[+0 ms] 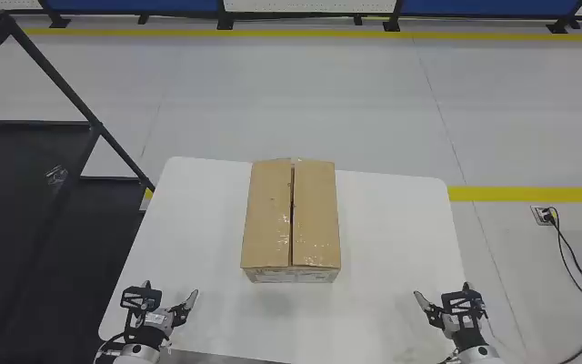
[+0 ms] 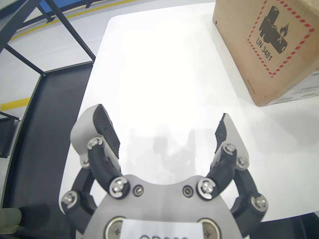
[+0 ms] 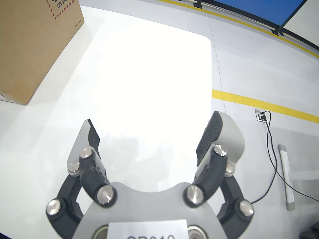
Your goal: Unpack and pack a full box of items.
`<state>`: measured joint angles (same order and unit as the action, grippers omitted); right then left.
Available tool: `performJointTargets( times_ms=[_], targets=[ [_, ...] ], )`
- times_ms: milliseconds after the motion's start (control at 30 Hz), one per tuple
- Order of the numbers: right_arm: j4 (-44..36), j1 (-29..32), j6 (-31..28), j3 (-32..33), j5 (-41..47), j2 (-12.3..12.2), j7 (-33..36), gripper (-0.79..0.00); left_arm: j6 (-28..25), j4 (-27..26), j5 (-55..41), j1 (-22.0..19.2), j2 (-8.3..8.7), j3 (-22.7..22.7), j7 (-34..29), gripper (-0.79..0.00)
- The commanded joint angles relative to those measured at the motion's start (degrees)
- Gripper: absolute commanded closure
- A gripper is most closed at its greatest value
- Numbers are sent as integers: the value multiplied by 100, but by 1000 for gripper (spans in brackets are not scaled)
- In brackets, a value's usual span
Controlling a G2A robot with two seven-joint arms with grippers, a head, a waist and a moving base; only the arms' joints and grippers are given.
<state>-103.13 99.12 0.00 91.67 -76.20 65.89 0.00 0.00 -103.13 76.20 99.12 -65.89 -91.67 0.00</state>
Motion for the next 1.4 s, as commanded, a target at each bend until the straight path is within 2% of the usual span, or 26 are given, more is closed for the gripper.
performJointTargets(
  times_ms=[0, 367, 433, 500, 767, 933, 967, 1367],
  targets=[
    [0, 0, 0, 0, 0, 0, 0, -785, 0, 0, 0, 0, 0, 0, 0, -784],
    [0, 0, 0, 0, 0, 0, 0, -785, 0, 0, 0, 0, 0, 0, 0, -785],
    [-17, -8, -47, -41, 5, 7, -60, -785, -282, -21, -187, -14, -3, 30, 129, -785],
    [-56, -28, -115, -100, -21, 14, -90, -785, -256, 36, -258, -44, -8, -43, 271, -785],
    [-696, -217, -248, -529, -282, 63, -406, -785, -509, 492, -937, -769, -53, -84, 748, -785],
    [-1278, -465, -633, -926, -239, 94, -382, -785, -1034, 636, -1380, -1170, -71, 10, 868, -785],
    [-1382, -491, -669, -974, -212, 99, -307, -785, -1207, 631, -1495, -1195, -69, -4, 865, -785],
    [-1459, -504, -741, -1000, -163, 99, -247, -785, -1207, 631, -1495, -1195, -69, -4, 865, -785]
  ],
)
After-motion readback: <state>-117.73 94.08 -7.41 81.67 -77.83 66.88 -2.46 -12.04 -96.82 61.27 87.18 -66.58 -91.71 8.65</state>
